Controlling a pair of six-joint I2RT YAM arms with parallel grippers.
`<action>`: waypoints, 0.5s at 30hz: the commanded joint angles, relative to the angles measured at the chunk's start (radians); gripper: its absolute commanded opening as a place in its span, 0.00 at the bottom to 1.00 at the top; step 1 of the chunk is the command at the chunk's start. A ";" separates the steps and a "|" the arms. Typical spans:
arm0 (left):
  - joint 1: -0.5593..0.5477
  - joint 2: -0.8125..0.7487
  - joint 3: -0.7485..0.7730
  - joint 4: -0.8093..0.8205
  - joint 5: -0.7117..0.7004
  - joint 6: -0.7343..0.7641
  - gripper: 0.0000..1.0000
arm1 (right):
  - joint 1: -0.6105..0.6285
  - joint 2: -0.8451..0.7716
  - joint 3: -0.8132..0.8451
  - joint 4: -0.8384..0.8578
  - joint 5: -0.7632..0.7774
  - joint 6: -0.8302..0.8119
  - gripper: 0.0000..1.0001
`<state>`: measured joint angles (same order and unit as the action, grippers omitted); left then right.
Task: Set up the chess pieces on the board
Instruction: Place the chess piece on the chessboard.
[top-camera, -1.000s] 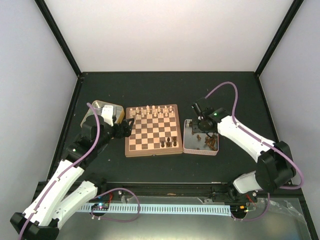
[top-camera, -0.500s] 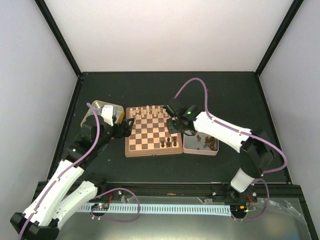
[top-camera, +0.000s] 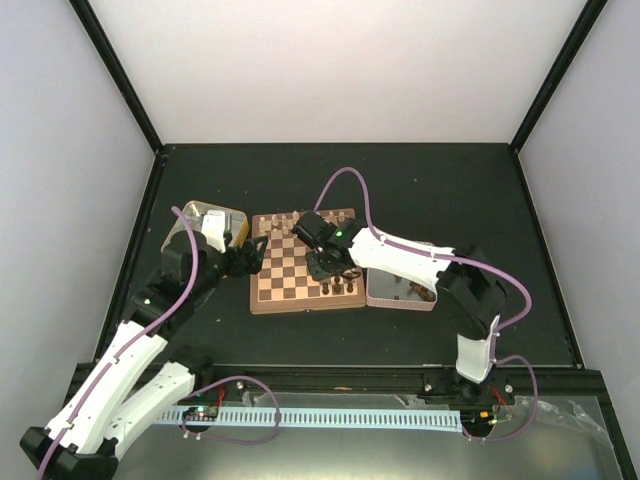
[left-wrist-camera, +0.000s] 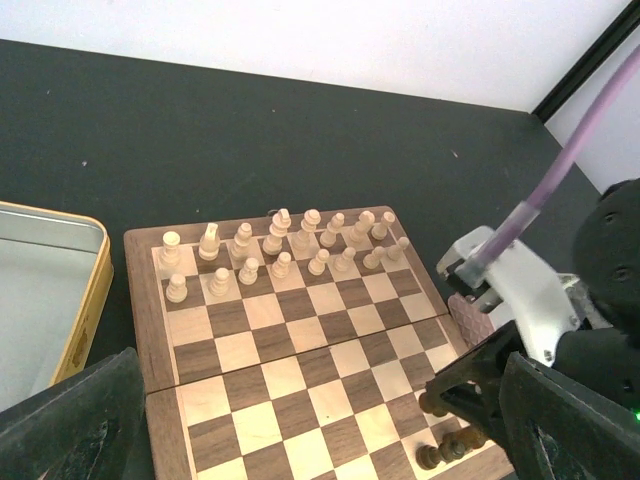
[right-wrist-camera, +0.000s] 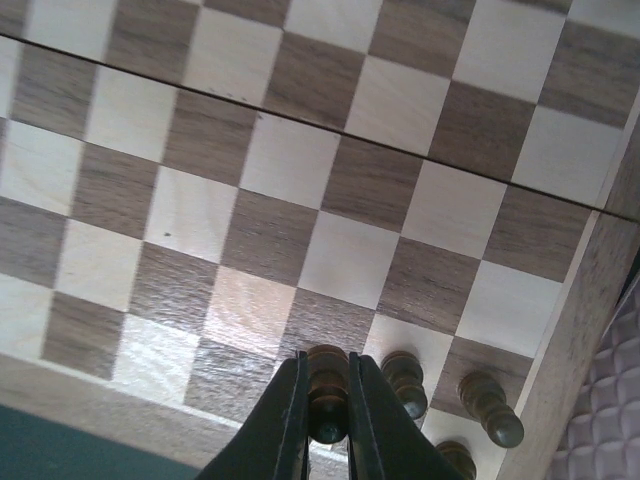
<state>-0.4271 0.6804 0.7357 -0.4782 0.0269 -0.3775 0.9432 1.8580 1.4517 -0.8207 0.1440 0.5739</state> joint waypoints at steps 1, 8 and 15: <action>0.001 -0.015 -0.002 0.009 -0.016 -0.001 0.99 | 0.006 0.034 0.016 -0.026 0.016 -0.016 0.10; 0.001 -0.013 -0.001 0.009 -0.014 -0.003 0.99 | 0.009 0.066 0.021 -0.017 -0.022 -0.034 0.11; 0.001 -0.015 -0.001 0.004 -0.013 -0.002 0.99 | 0.011 0.088 0.022 -0.015 -0.029 -0.040 0.13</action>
<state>-0.4271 0.6739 0.7357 -0.4786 0.0269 -0.3775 0.9482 1.9228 1.4525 -0.8341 0.1219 0.5472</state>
